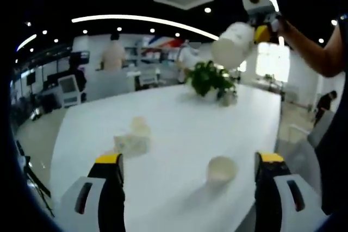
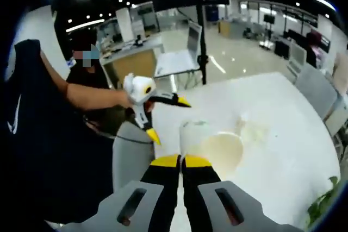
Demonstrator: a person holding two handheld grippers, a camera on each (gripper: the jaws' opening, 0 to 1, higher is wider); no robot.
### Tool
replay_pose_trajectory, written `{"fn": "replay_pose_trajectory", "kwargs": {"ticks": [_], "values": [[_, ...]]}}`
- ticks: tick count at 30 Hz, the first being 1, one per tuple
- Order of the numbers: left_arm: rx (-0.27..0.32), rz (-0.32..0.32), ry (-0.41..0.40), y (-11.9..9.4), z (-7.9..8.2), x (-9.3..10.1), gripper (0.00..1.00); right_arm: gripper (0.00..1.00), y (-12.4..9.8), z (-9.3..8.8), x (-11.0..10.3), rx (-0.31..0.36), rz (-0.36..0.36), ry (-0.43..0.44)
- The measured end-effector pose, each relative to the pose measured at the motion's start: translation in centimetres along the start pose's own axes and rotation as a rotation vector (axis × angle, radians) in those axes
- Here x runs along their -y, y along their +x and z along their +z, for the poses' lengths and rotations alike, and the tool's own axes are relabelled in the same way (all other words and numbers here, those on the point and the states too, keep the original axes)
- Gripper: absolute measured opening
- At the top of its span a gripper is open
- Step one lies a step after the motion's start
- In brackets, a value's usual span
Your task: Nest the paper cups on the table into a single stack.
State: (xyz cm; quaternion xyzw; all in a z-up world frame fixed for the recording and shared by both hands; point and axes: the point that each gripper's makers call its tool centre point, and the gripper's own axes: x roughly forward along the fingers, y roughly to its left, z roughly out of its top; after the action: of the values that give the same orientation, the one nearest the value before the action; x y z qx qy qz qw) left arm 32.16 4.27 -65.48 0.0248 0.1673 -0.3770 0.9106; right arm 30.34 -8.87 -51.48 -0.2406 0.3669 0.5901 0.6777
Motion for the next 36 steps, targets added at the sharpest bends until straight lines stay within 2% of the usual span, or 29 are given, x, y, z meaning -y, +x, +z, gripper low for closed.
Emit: {"fn": "replay_pose_trajectory", "kwargs": {"ticks": [4, 6, 9, 13, 19, 28, 31, 36], "values": [[-0.006, 0.004, -0.003, -0.1, -0.4, -0.1, 0.99, 0.0, 0.7, -0.3, 0.0, -0.107, -0.004, -0.015], [-0.015, 0.003, -0.001, -0.3, -0.6, 0.0, 0.99, 0.0, 1.2, -1.1, -0.2, -0.213, -0.01, -0.052], [-0.024, 0.003, 0.007, -0.4, -0.9, 0.0, 0.99, 0.0, 1.7, -1.7, 0.2, -0.315, -0.038, -0.092], [-0.027, 0.008, 0.01, -0.7, -1.1, -0.2, 0.99, 0.0, 2.4, -2.4, 0.4, -0.407, -0.038, -0.101], [-0.04, 0.015, 0.019, -0.9, -1.6, -0.3, 0.99, 0.0, 3.6, -3.4, 0.4, -0.515, -0.036, -0.12], [-0.061, 0.019, 0.027, -1.1, -2.4, -0.3, 0.99, 0.0, 3.7, -3.8, 0.0, -0.641, -0.038, -0.171], [-0.065, 0.021, 0.028, -1.1, -2.4, -0.3, 0.99, 0.0, 3.8, -3.7, -0.1, -0.665, -0.046, -0.189], [-0.069, 0.025, 0.032, -1.0, -2.6, -0.2, 0.99, 0.0, 4.1, -3.1, -0.3, -0.656, -0.049, -0.186]]}}
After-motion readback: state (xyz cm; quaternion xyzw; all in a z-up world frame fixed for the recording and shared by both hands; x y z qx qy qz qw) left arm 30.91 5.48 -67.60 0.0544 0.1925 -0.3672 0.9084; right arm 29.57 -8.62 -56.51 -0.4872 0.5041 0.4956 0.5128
